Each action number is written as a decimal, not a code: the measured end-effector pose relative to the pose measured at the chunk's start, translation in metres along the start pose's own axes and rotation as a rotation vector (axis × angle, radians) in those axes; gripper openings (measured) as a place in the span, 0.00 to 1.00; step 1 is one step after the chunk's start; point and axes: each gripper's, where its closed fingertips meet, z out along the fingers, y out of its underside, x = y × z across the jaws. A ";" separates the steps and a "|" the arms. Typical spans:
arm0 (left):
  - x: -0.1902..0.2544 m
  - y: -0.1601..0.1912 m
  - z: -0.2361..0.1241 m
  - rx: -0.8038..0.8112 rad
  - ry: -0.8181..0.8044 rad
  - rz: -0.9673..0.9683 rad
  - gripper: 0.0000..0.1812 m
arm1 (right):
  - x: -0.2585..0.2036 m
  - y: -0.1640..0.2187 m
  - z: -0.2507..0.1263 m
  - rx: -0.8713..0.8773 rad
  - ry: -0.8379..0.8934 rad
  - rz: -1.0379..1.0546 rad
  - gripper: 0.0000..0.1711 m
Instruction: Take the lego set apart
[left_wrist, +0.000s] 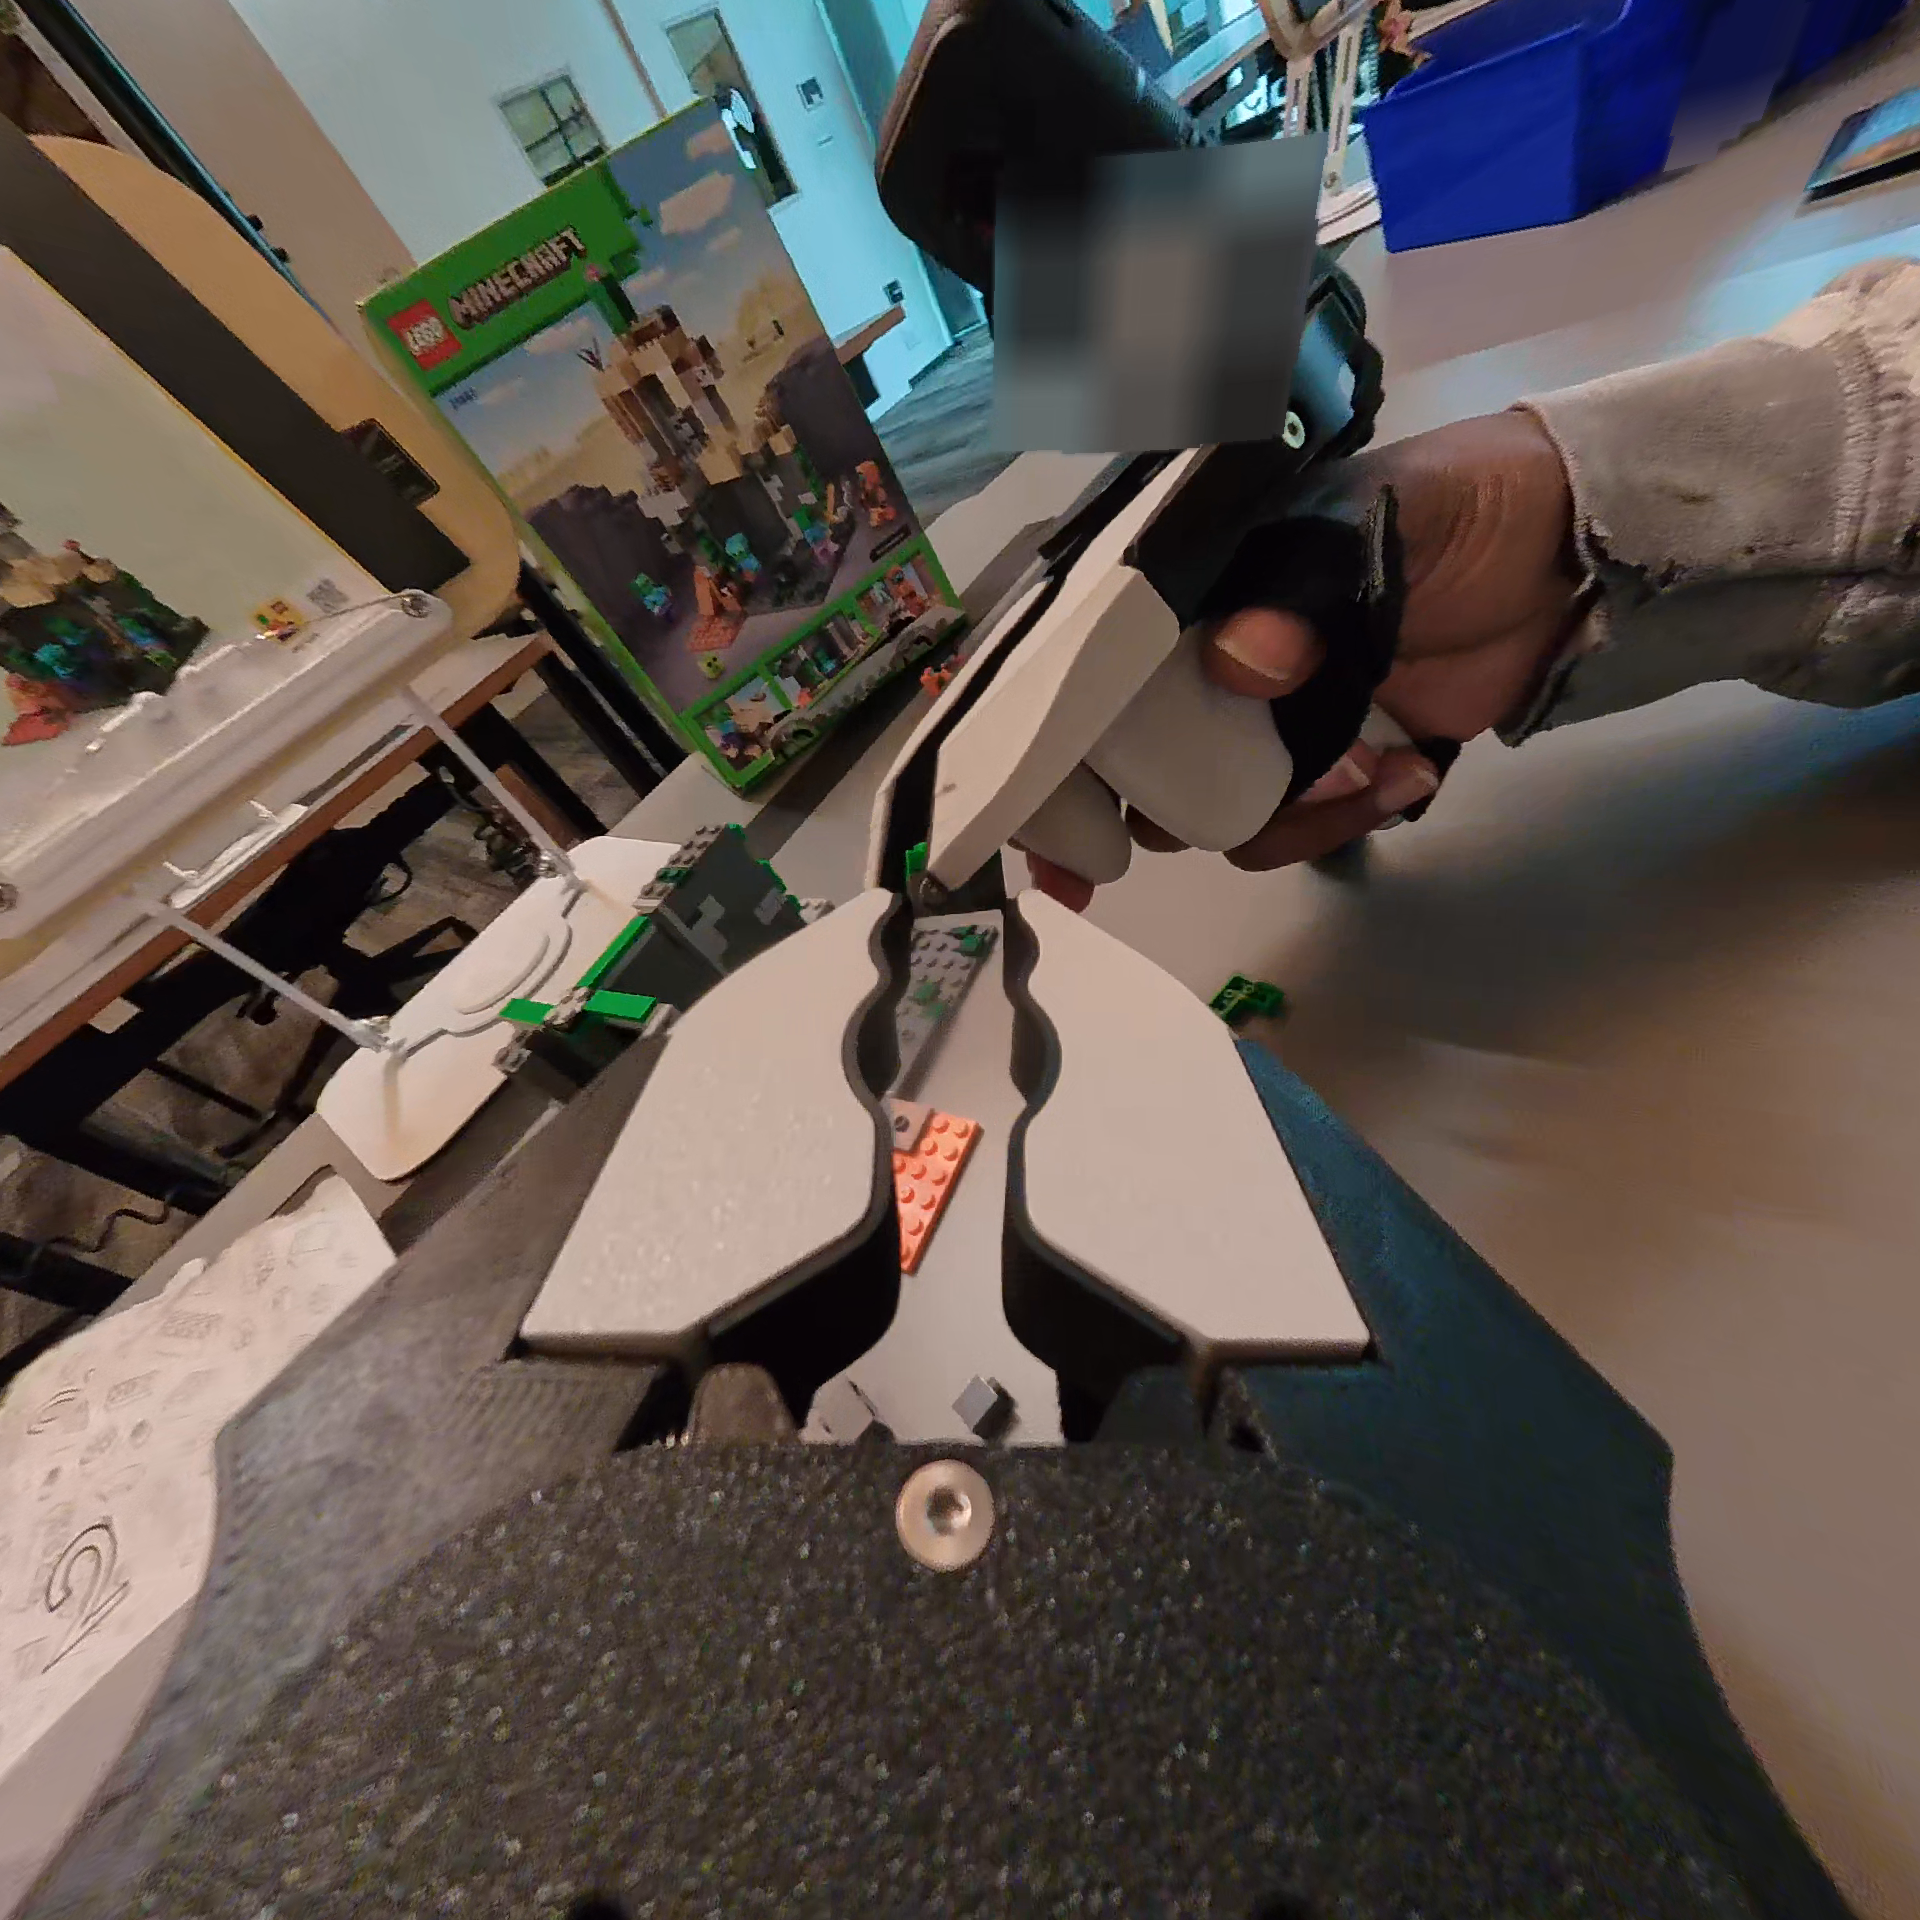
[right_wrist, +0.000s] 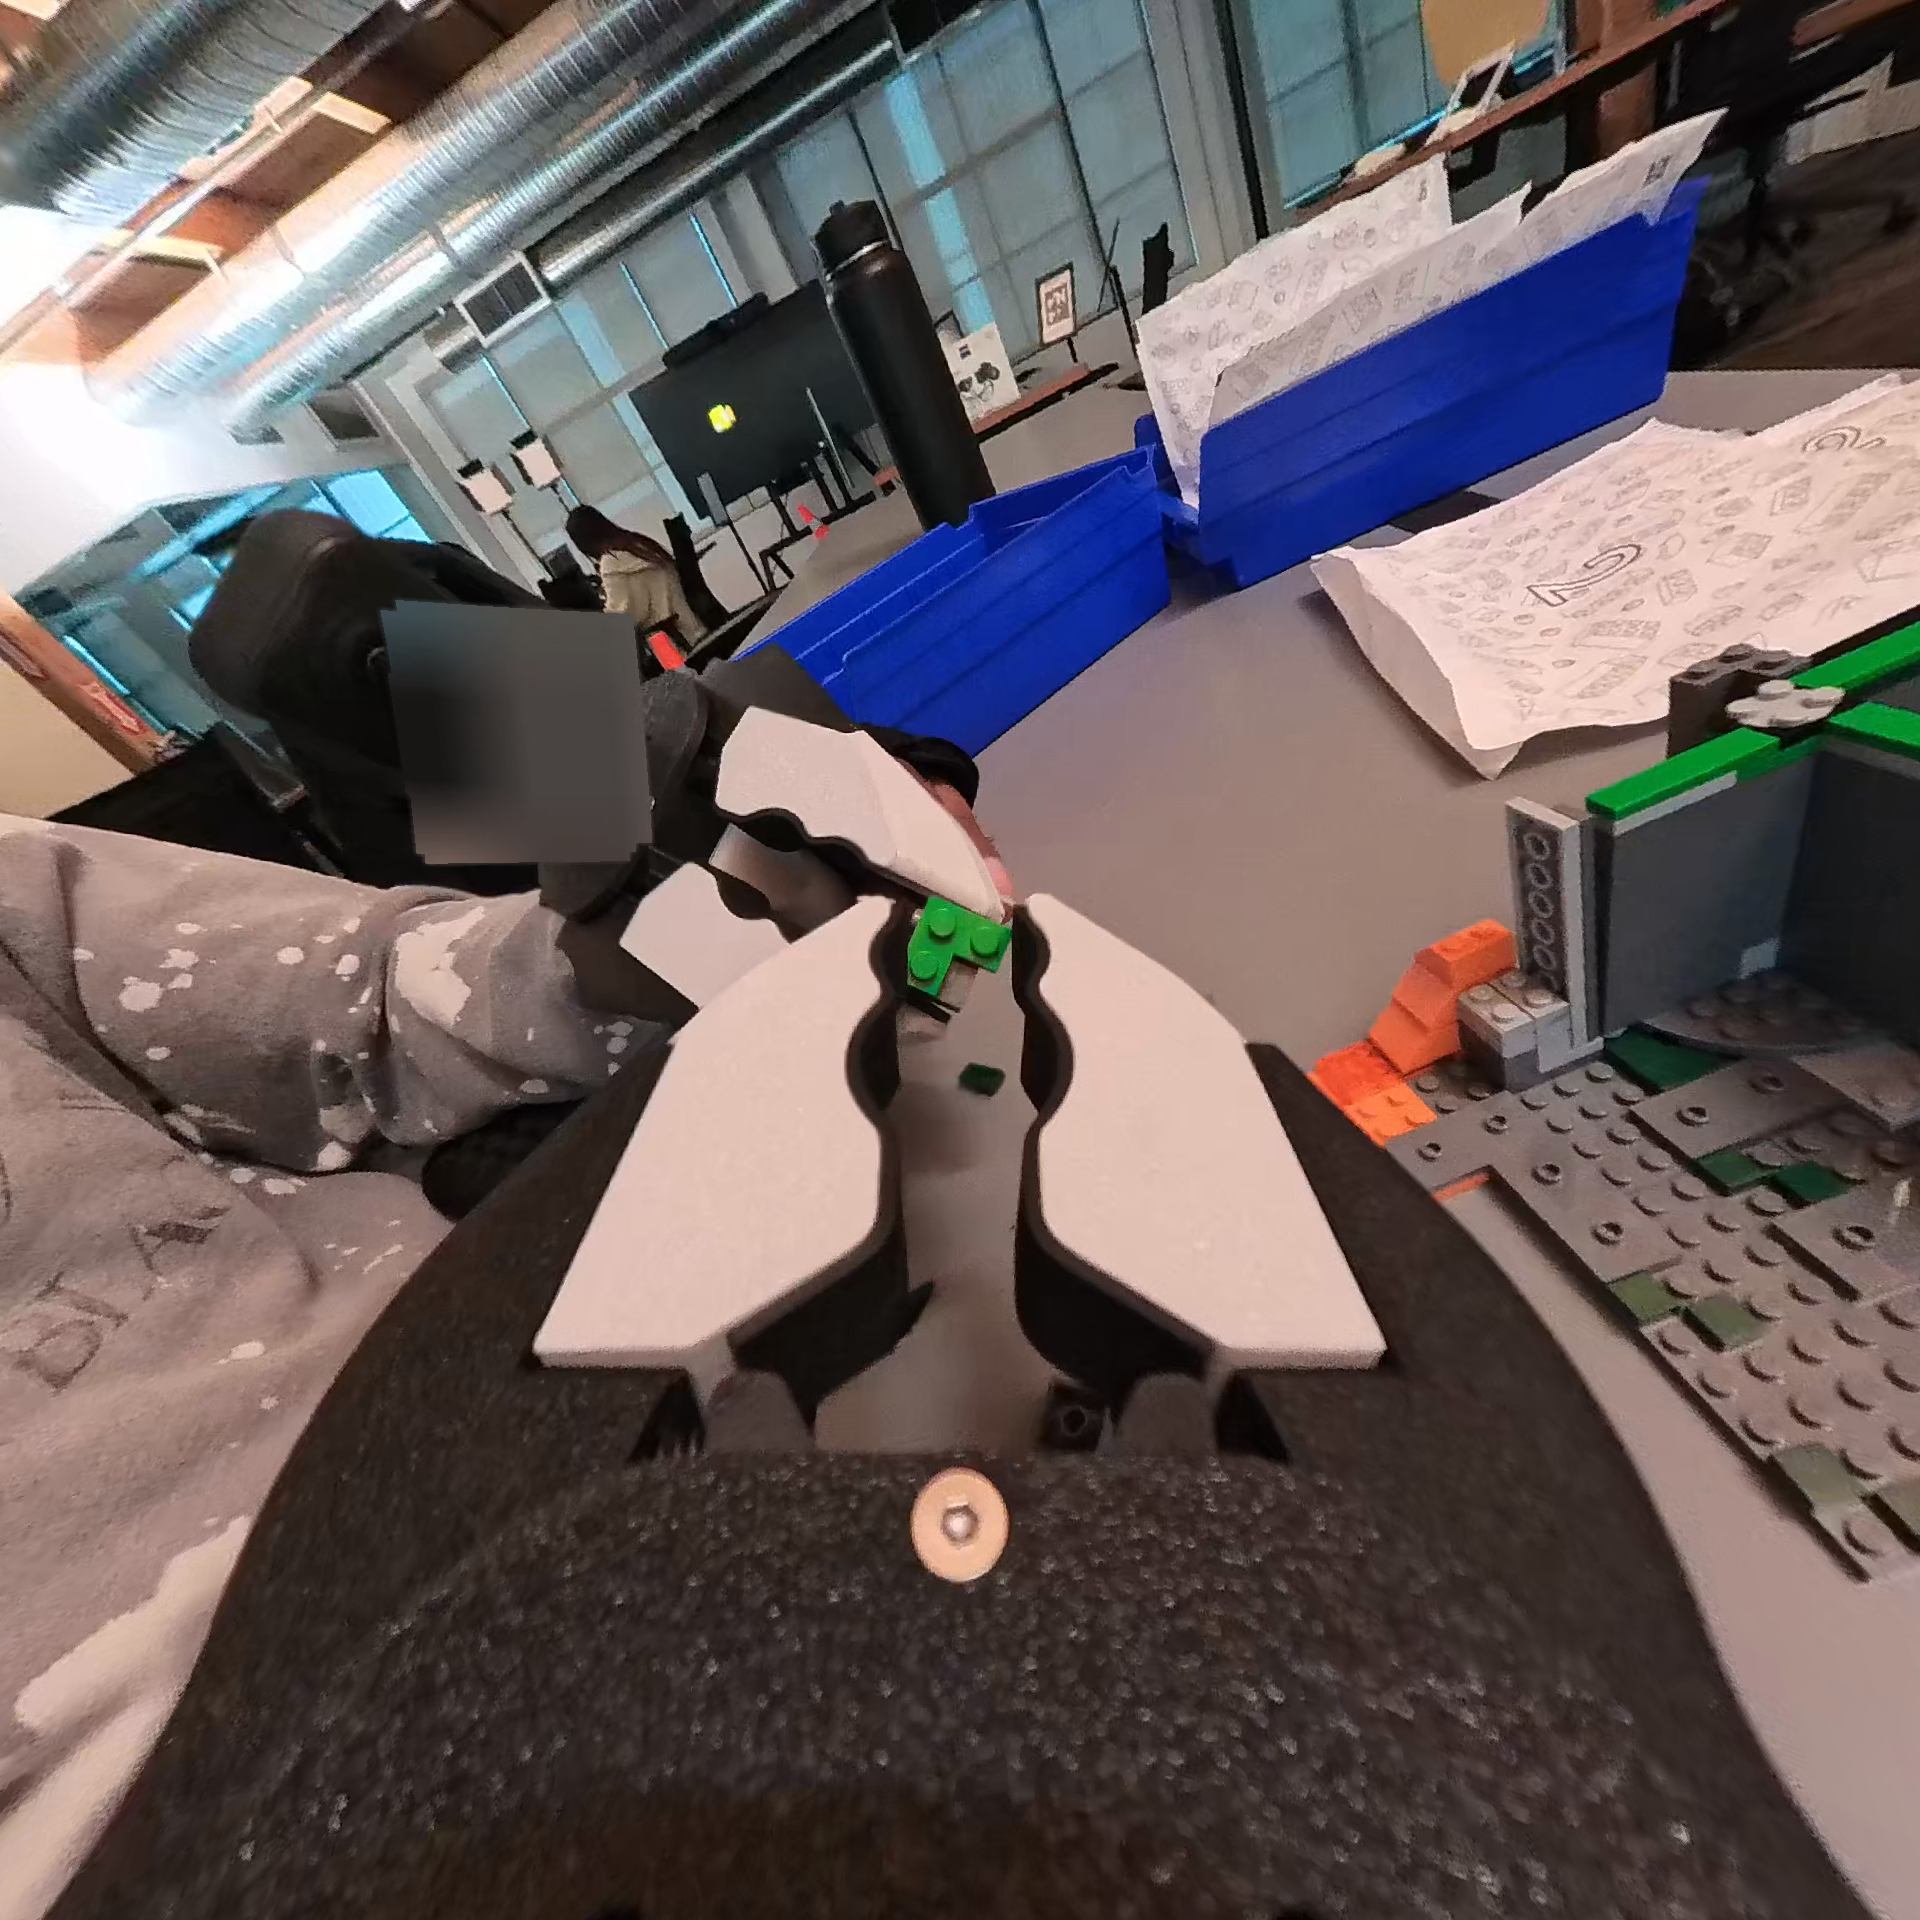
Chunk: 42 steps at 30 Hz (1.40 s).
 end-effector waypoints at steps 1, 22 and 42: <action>0.001 -0.001 0.000 0.002 0.018 -0.014 0.09 | -0.001 0.000 -0.001 0.000 -0.012 0.009 0.11; 0.001 0.003 -0.003 -0.013 0.089 -0.112 0.10 | -0.003 0.005 0.002 -0.069 0.084 -0.180 0.11; 0.017 0.043 0.005 -0.165 0.203 -0.154 0.09 | 0.054 0.105 -0.059 -0.782 0.386 -0.272 0.13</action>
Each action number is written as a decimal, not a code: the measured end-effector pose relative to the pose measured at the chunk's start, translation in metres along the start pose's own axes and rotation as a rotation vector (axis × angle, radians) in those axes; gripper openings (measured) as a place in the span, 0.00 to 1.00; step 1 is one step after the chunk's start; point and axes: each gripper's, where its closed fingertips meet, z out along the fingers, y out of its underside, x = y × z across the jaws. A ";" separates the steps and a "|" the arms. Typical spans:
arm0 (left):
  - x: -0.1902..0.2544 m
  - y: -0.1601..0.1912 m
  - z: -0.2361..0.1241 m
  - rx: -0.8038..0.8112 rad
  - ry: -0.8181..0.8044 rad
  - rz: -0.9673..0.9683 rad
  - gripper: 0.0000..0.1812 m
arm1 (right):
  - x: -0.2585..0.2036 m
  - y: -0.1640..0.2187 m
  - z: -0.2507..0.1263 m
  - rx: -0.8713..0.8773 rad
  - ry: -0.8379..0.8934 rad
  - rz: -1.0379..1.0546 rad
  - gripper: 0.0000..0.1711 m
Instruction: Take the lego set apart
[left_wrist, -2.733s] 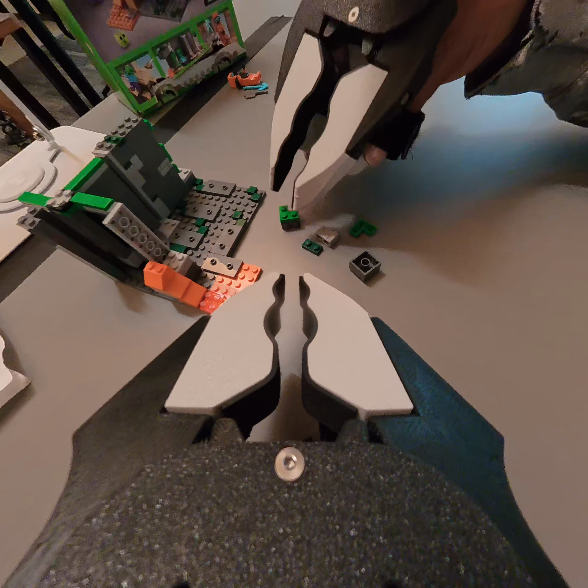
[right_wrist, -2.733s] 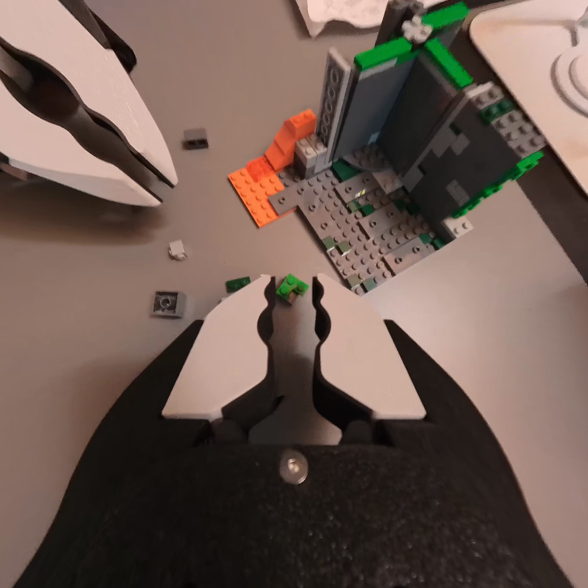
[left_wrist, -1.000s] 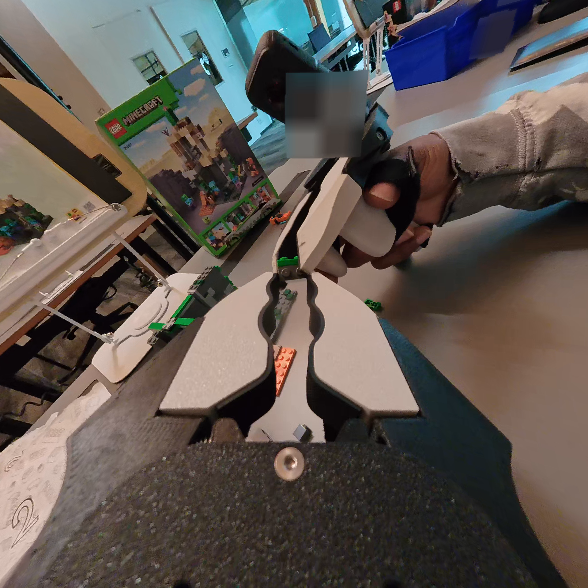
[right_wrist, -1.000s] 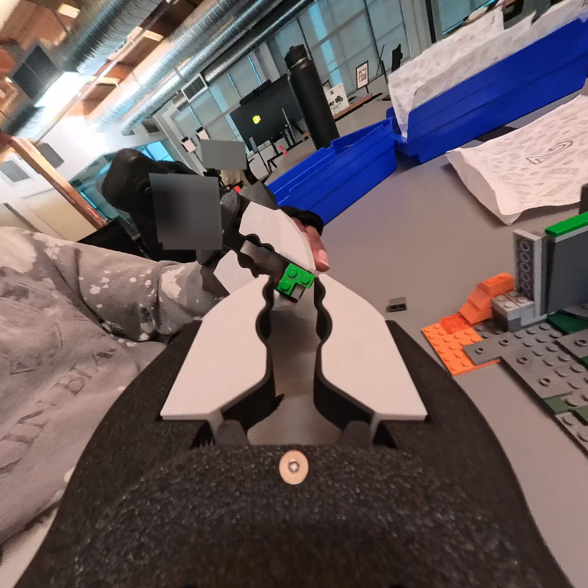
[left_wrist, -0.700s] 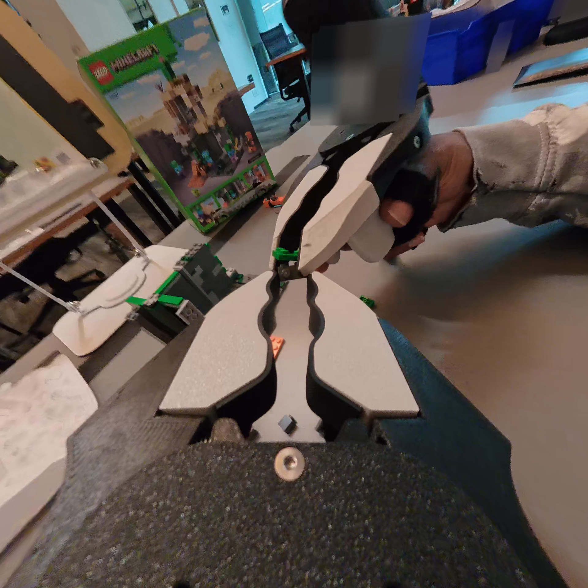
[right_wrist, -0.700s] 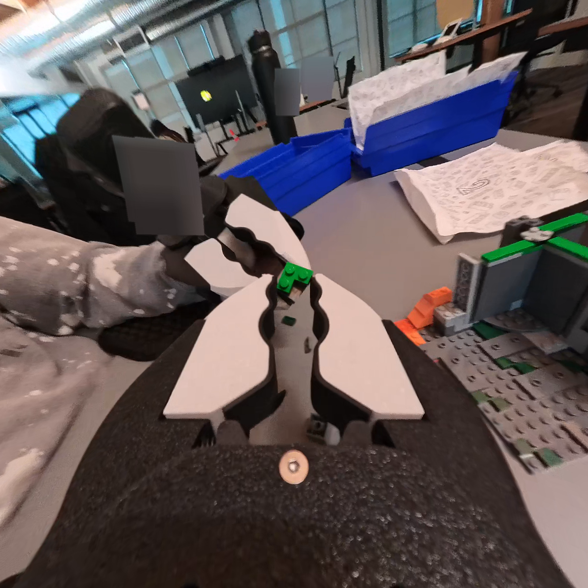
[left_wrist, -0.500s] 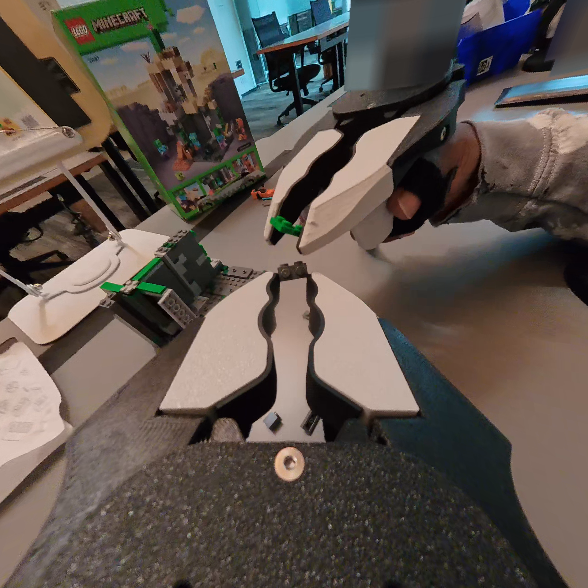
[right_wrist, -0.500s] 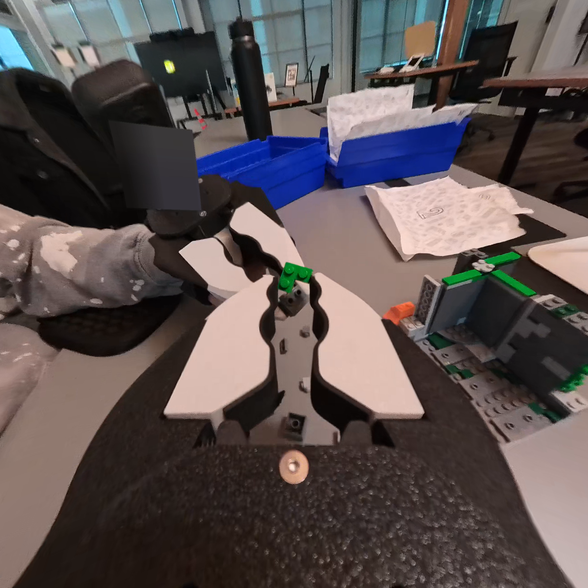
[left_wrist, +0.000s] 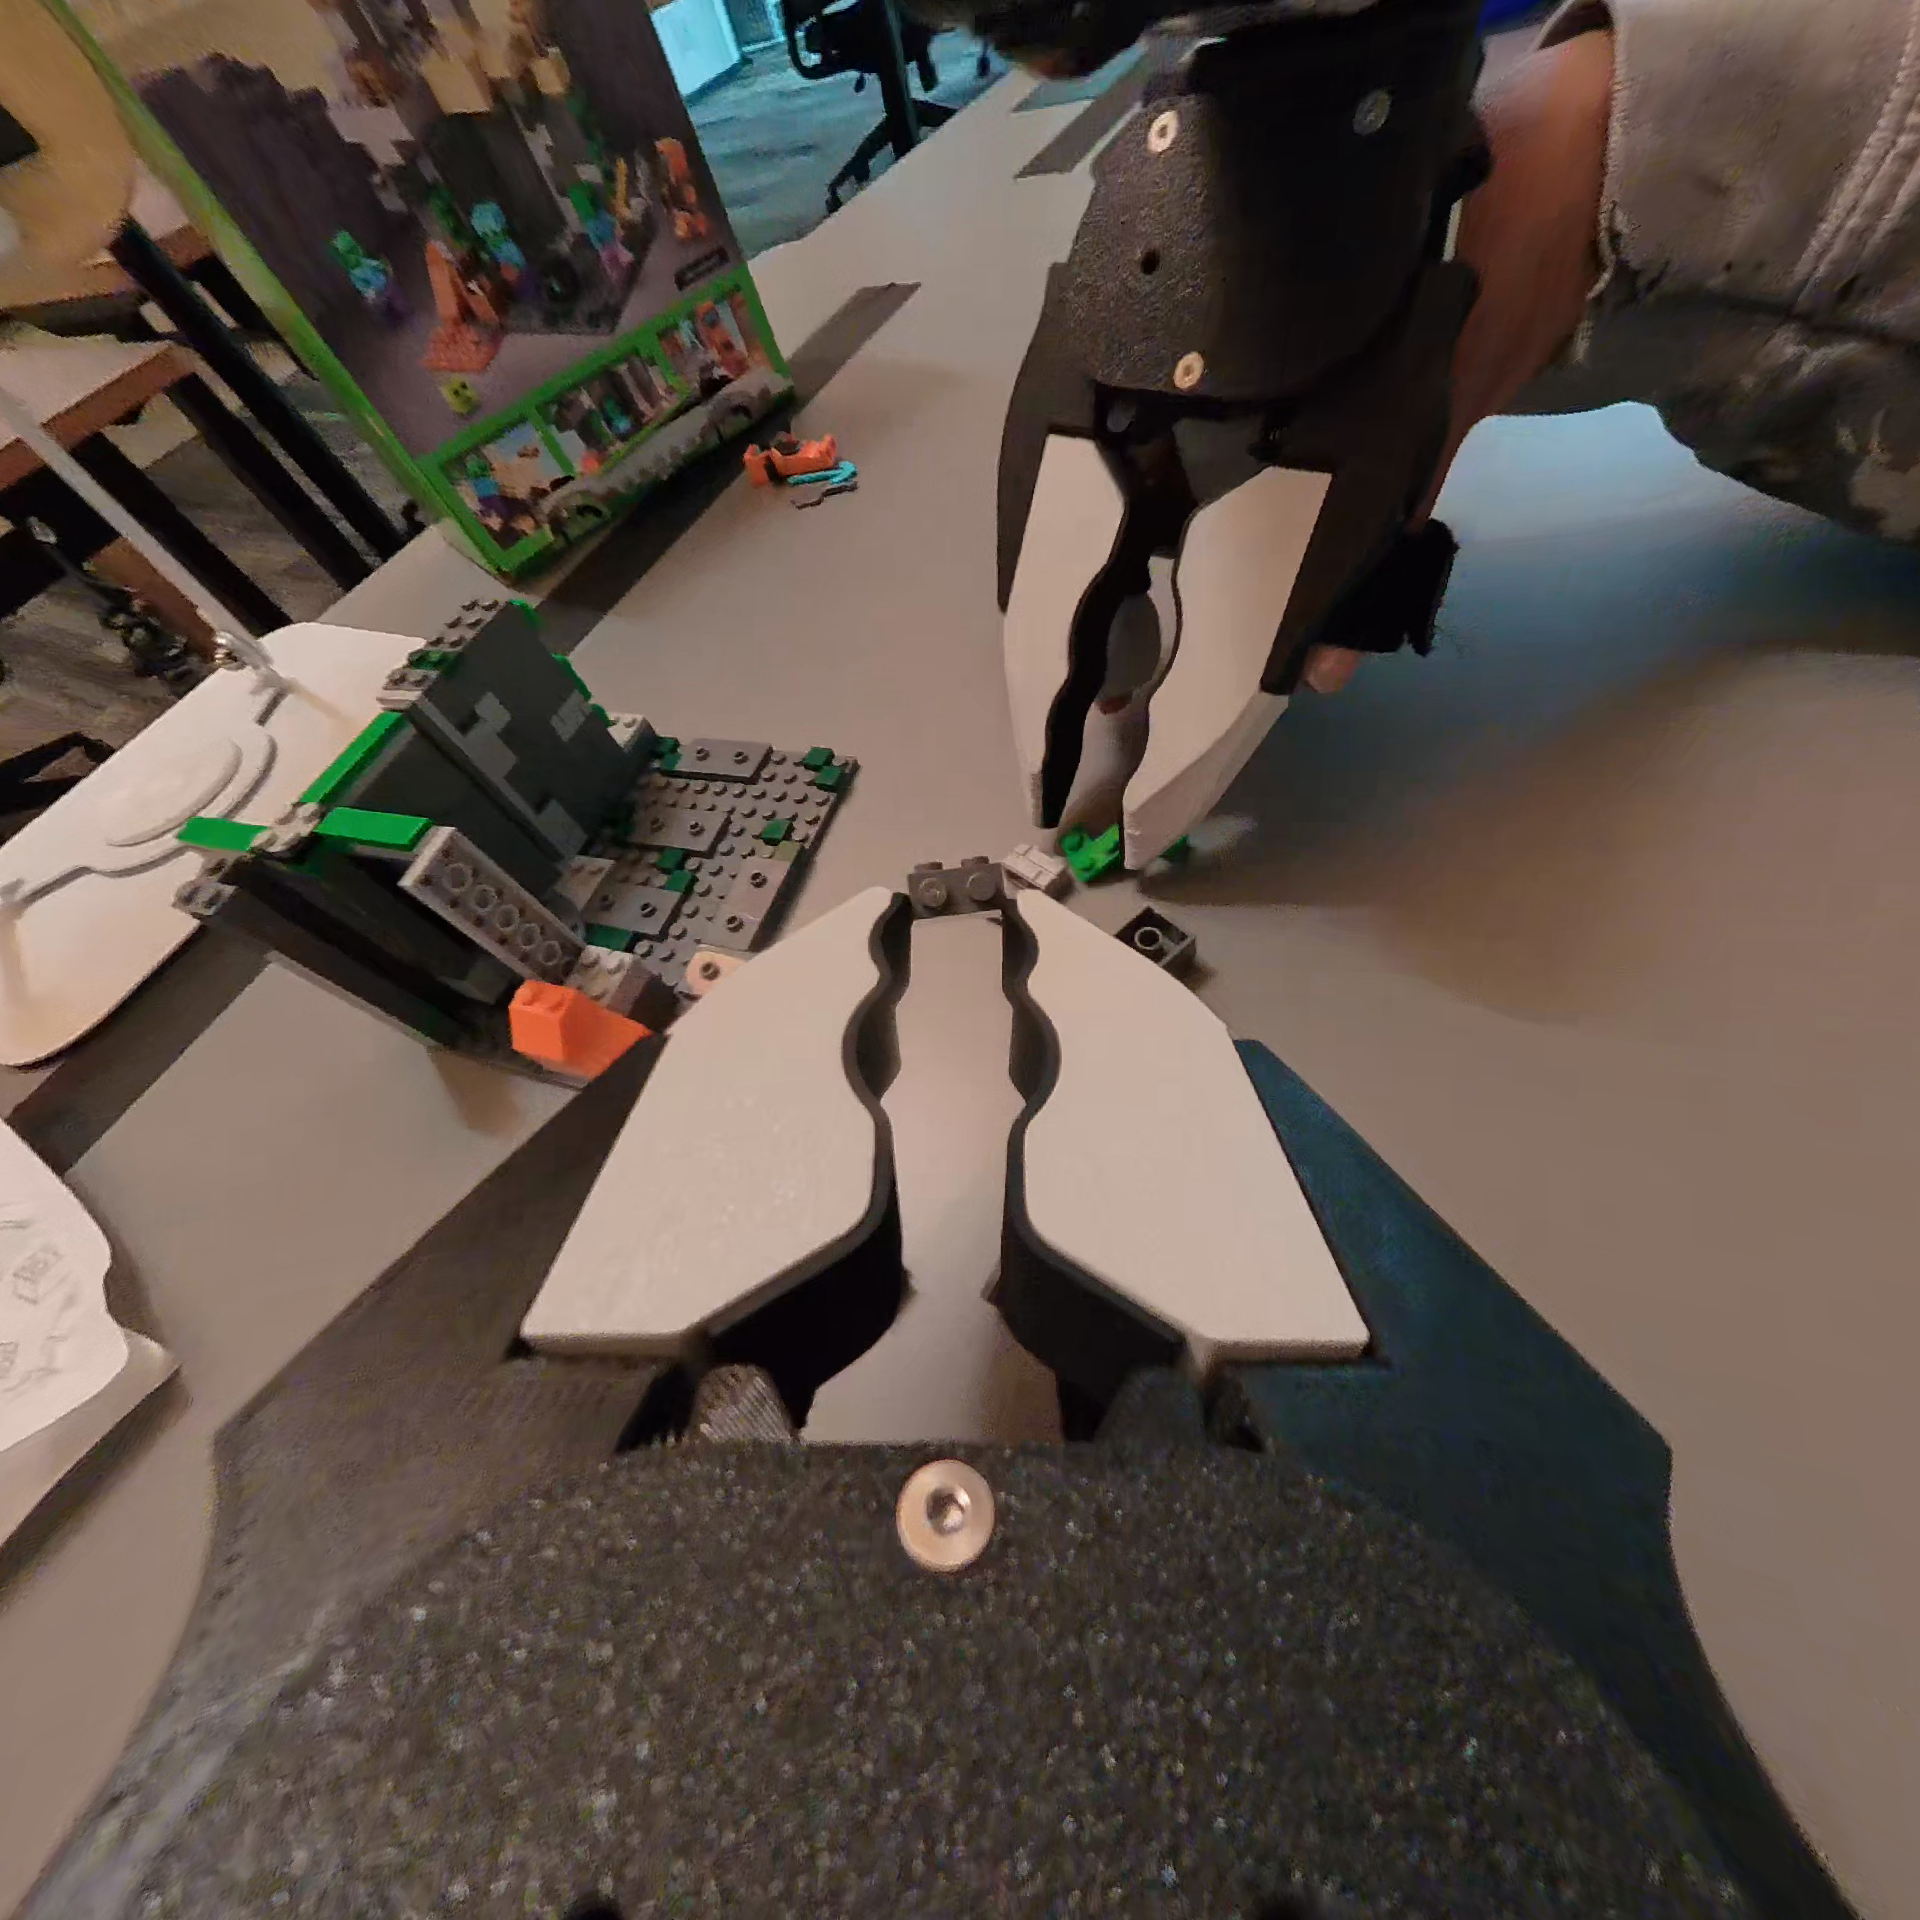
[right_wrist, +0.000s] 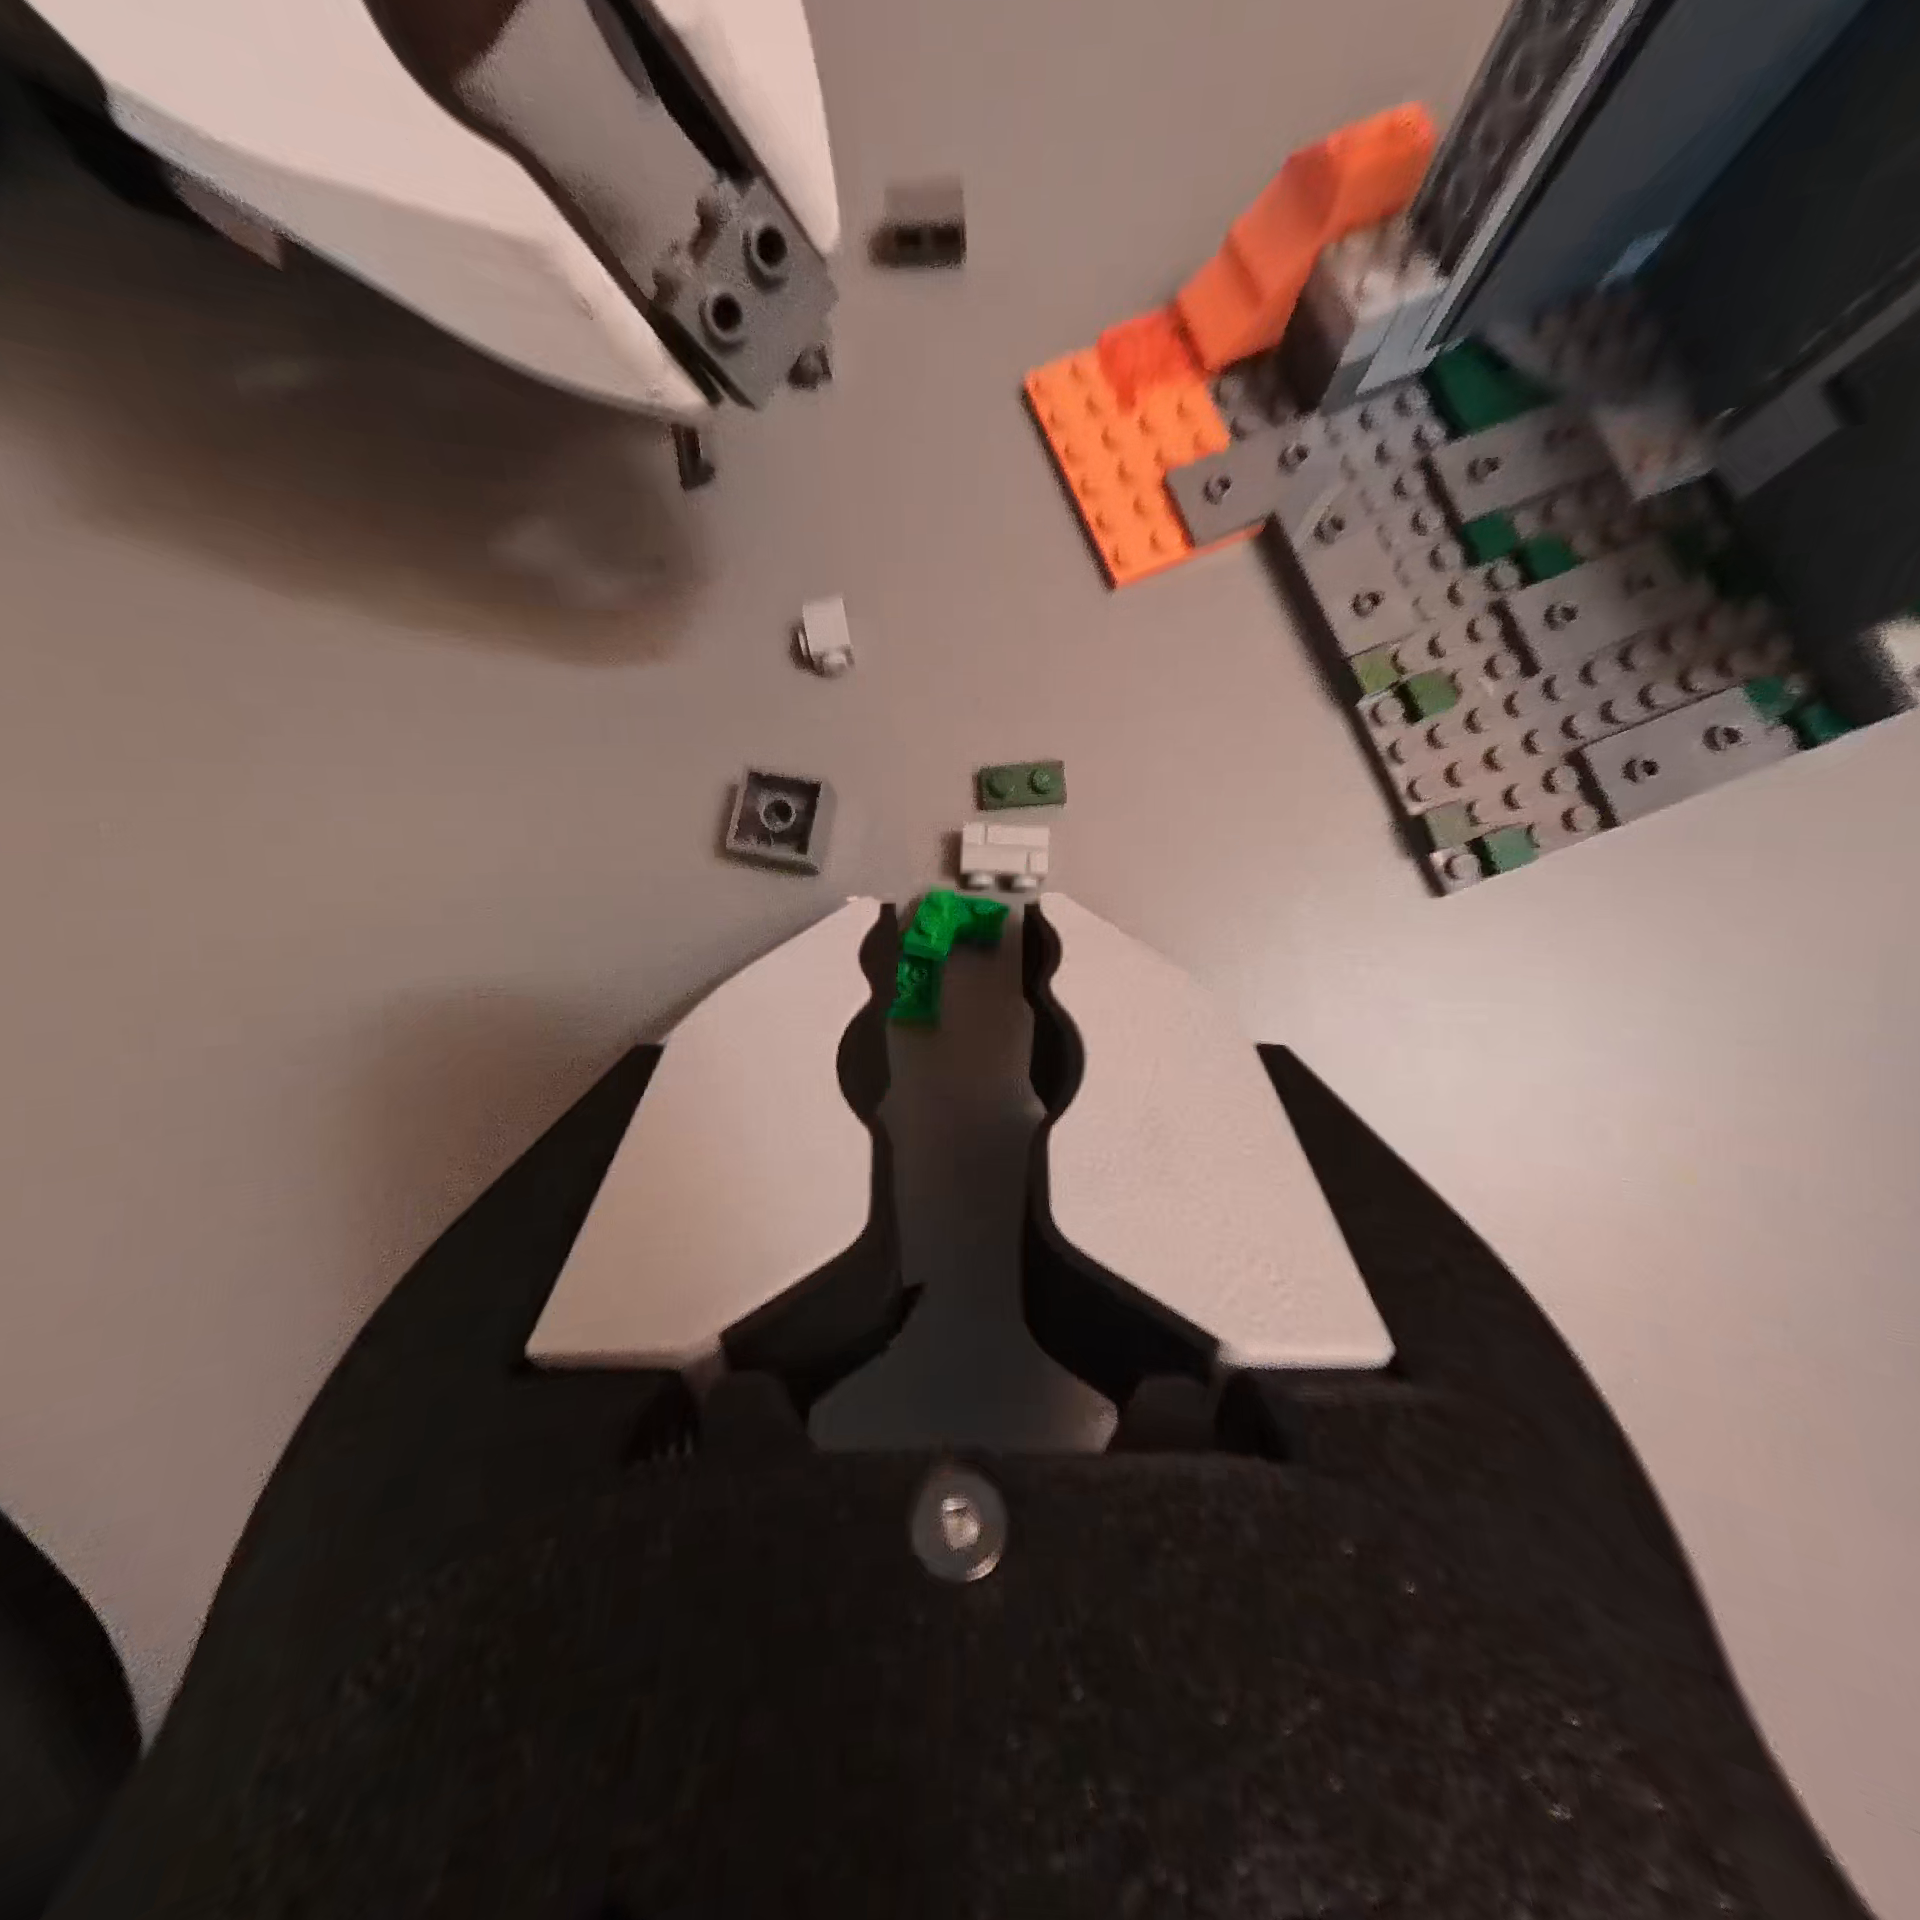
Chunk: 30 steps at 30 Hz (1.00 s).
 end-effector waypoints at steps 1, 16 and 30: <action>0.002 0.000 0.001 0.004 0.013 0.003 0.09 | -0.001 0.003 0.002 -0.020 -0.002 -0.004 0.15; 0.026 -0.012 0.004 0.068 0.034 0.184 0.09 | -0.048 -0.062 -0.024 0.335 -0.330 0.093 0.17; 0.021 -0.019 0.000 0.087 -0.051 0.302 0.09 | -0.047 -0.076 -0.034 0.476 -0.483 0.253 0.14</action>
